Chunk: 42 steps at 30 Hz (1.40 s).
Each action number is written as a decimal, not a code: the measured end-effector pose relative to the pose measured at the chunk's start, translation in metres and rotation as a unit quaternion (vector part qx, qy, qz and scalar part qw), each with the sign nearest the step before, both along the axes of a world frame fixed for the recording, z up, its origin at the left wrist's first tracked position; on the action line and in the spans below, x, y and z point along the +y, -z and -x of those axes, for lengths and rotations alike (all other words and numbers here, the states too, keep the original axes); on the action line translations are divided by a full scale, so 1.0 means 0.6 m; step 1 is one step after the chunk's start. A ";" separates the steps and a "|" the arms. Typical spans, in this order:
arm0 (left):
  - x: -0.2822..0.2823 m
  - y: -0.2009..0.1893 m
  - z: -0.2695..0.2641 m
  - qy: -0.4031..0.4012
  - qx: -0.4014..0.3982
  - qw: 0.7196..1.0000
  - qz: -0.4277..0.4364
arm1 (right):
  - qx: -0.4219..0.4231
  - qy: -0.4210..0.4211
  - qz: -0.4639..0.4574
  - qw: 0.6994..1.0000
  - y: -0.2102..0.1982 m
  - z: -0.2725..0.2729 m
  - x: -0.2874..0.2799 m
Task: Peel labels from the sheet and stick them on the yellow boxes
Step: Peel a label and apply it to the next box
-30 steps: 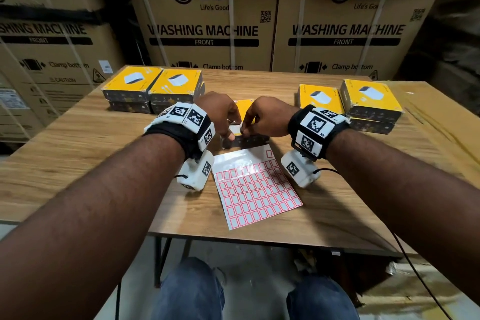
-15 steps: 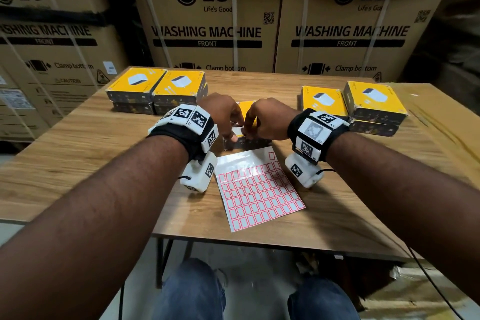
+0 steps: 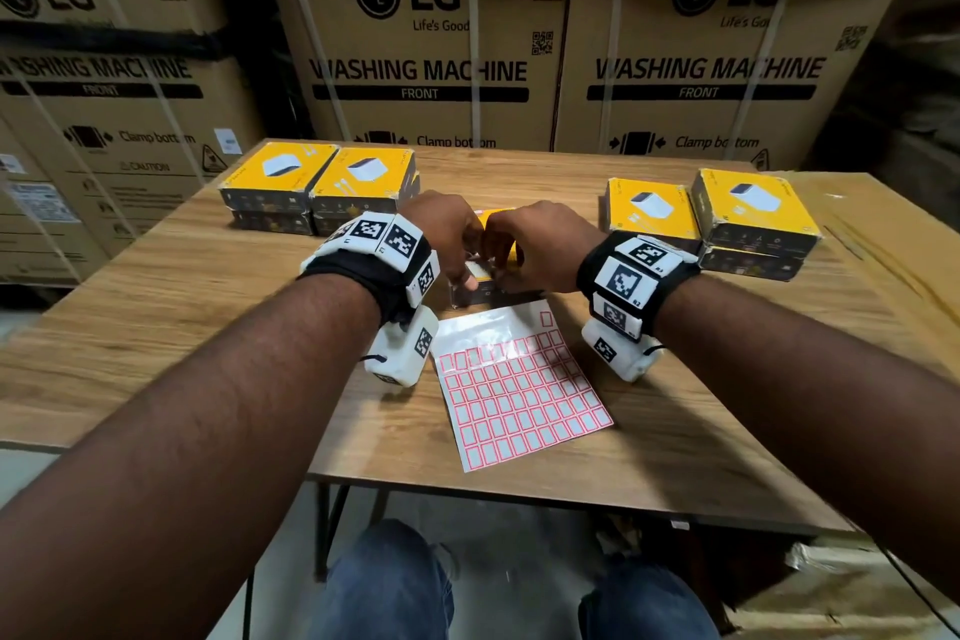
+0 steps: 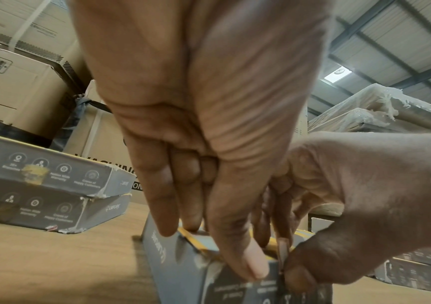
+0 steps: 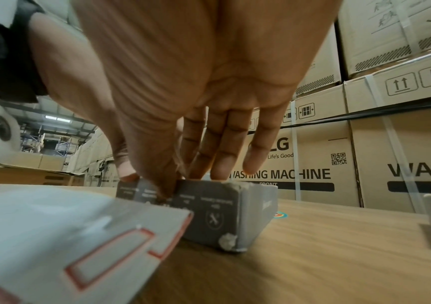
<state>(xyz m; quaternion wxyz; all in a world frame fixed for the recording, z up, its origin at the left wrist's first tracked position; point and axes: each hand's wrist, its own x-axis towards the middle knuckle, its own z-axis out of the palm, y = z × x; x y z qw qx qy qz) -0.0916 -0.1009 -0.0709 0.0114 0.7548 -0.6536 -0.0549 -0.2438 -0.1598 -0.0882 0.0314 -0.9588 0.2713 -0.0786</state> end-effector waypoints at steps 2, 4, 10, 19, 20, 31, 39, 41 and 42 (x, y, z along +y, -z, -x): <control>0.003 0.001 -0.003 0.002 0.018 1.000 -0.002 | -0.012 0.003 -0.021 1.000 0.003 0.003 -0.006; 0.006 0.002 -0.005 0.011 0.045 0.999 -0.003 | -0.018 0.005 -0.034 0.999 0.004 0.007 -0.011; 0.010 0.004 -0.005 0.025 0.059 0.998 -0.021 | -0.037 0.016 -0.077 0.996 0.007 0.009 -0.020; 0.010 0.008 -0.002 0.009 0.077 0.997 0.001 | -0.028 0.031 -0.089 0.995 0.014 0.012 -0.034; 0.010 0.009 0.000 0.002 0.078 0.997 0.009 | -0.029 0.030 -0.095 0.995 0.015 0.013 -0.036; 0.001 0.025 0.034 -0.029 -0.027 0.995 0.092 | -0.079 0.026 -0.222 0.972 0.018 0.030 -0.049; 0.010 0.013 0.021 -0.008 0.021 0.997 0.070 | -0.078 0.026 -0.221 0.972 0.015 0.029 -0.046; 0.018 0.013 0.017 0.004 0.038 0.997 0.066 | -0.078 0.026 -0.214 0.973 0.015 0.028 -0.045; 0.022 0.014 0.016 0.008 0.047 0.997 0.066 | -0.077 0.026 -0.209 0.975 0.015 0.026 -0.044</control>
